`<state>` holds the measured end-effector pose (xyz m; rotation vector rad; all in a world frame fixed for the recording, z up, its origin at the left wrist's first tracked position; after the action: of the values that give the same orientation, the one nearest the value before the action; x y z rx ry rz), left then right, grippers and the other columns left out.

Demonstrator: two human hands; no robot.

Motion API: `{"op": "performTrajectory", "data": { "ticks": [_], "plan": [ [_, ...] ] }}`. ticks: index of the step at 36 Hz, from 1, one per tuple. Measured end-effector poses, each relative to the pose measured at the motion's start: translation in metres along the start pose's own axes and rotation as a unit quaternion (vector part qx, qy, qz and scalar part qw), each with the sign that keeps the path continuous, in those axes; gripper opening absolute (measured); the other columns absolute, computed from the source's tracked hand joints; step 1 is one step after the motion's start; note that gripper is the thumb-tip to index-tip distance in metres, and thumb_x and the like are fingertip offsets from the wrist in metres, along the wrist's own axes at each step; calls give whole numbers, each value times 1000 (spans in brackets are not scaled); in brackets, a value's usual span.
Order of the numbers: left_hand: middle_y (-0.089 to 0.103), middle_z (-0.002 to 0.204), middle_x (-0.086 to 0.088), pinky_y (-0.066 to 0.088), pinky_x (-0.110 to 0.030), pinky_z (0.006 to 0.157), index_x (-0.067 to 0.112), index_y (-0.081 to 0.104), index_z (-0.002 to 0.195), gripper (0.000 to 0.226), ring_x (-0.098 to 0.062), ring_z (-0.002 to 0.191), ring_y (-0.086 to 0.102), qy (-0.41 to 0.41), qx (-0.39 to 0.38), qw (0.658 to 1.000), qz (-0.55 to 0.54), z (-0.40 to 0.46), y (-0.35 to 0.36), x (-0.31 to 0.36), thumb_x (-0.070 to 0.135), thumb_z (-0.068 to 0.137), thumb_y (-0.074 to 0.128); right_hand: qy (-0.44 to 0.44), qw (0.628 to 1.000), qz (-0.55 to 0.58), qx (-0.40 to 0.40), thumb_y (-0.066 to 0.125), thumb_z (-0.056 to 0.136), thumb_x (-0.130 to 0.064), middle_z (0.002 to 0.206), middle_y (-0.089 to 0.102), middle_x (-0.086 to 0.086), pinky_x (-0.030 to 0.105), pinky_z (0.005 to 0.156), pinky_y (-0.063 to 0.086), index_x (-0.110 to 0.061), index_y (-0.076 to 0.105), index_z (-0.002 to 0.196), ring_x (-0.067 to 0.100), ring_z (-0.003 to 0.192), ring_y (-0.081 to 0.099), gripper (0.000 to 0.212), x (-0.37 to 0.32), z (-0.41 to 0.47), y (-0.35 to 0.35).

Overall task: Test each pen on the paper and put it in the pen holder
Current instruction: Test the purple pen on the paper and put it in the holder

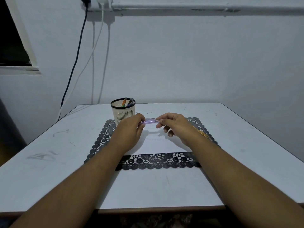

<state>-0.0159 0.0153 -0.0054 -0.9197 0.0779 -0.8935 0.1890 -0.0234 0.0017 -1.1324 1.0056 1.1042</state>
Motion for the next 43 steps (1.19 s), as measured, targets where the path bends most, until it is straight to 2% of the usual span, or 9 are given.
{"op": "performTrajectory", "data": {
  "ticks": [3, 6, 11, 14, 25, 32, 36, 43],
  "plan": [
    [63, 91, 7, 44, -34, 66, 22, 59, 109, 9, -13, 81, 56, -18, -3, 1000, -8, 0, -1, -6, 28, 103, 56, 14, 1000, 9, 20, 56, 101, -6, 92, 79, 8, 26, 52, 42, -13, 77, 102, 15, 64, 55, 21, 2, 2, -6],
    [63, 91, 9, 44, -33, 65, 24, 59, 109, 10, -12, 82, 57, -28, -9, 1000, -2, -3, -1, -6, 32, 103, 56, 13, 1000, 6, 22, 60, 102, -11, 92, 79, 7, 26, 53, 42, -13, 77, 102, 13, 62, 54, 17, 5, 1, -7],
    [62, 93, 10, 32, -17, 59, 24, 59, 111, 13, -10, 82, 55, -28, -13, 999, 9, -4, -1, 0, 33, 103, 55, -4, 1000, -14, 13, 68, 99, -17, 91, 79, 6, 26, 54, 42, -13, 76, 102, 13, 64, 55, 10, 3, -1, -2],
    [63, 94, 10, 31, -14, 60, 24, 59, 112, 13, -10, 84, 56, -30, -13, 999, 9, -2, -3, 1, 34, 103, 56, -14, 999, -33, 20, 69, 97, -16, 89, 79, 4, 26, 55, 42, -13, 76, 100, 13, 66, 56, 8, 1, -2, -2],
    [66, 92, 10, 35, -25, 60, 26, 59, 110, 12, -12, 84, 59, -19, -25, 999, 10, -4, -2, 4, 35, 102, 57, -24, 998, -55, 23, 72, 96, -19, 87, 78, 2, 28, 58, 43, -15, 77, 97, 11, 67, 56, 7, 0, -6, 1],
    [66, 92, 10, 34, -22, 59, 27, 58, 109, 11, -12, 83, 59, -17, -30, 999, 9, -5, -1, 4, 36, 102, 57, -26, 997, -65, 21, 73, 95, -20, 88, 78, 2, 27, 57, 43, -16, 78, 97, 9, 66, 56, 7, 1, -7, 1],
    [65, 90, 11, 43, -31, 64, 27, 58, 109, 11, -12, 83, 60, -16, -31, 999, 9, -3, -2, 2, 36, 102, 57, -29, 997, -67, 25, 73, 95, -21, 88, 78, 4, 25, 56, 43, -15, 78, 96, 10, 66, 56, 7, -1, -6, 1],
    [65, 90, 11, 45, -33, 66, 28, 58, 109, 11, -13, 83, 60, -19, -32, 999, 10, -6, 0, 1, 36, 102, 57, -26, 997, -74, 23, 73, 96, -23, 86, 78, 2, 25, 56, 44, -16, 77, 95, 10, 66, 57, 9, 1, -8, 2]
  ]
}}
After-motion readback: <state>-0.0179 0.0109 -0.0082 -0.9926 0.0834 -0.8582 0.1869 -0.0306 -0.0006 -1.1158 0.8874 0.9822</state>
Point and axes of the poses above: each hand's wrist, its own z-axis towards the middle knuckle, its own y-axis out of the palm, x = y × z, the point moved 3 cm from there along z, towards the middle knuckle
